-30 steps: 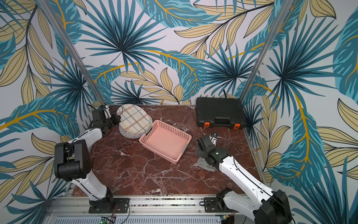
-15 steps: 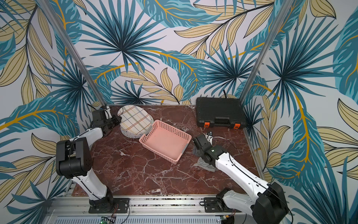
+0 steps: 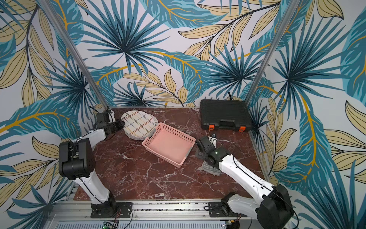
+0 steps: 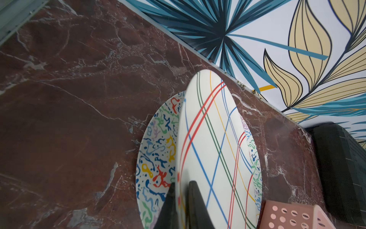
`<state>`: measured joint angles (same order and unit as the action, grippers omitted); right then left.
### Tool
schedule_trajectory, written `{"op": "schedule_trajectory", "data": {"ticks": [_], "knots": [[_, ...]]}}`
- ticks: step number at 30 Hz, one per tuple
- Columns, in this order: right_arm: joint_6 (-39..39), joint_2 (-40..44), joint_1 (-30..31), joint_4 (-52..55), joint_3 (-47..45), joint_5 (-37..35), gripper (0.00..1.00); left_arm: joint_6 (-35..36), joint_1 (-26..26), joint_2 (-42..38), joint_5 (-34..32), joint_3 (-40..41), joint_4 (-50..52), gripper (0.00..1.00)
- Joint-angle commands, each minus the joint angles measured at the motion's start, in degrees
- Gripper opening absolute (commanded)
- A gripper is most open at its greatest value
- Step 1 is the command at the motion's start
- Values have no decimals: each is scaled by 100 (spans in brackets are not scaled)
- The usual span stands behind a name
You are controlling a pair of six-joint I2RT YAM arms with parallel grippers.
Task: Wipe the wet plate dry
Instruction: Place the plate on the plate.
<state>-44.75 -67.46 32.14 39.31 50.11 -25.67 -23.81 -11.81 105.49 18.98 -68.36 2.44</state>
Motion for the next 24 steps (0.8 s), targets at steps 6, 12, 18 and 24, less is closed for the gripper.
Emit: {"op": "schedule_trajectory", "data": {"ticks": [6, 12, 18, 24], "knots": [[54, -70, 38, 114, 130, -113, 93, 1110, 14, 427, -863, -10, 1329, 13], [63, -74, 52, 120, 142, -114, 94, 1143, 4, 531, -878, -62, 1585, 18], [64, -39, 53, 143, 129, -140, 94, 1122, -5, 585, -915, -109, 1643, 25], [54, -39, 72, 124, 122, -131, 93, 1106, -14, 633, -940, -169, 1719, 31]]}}
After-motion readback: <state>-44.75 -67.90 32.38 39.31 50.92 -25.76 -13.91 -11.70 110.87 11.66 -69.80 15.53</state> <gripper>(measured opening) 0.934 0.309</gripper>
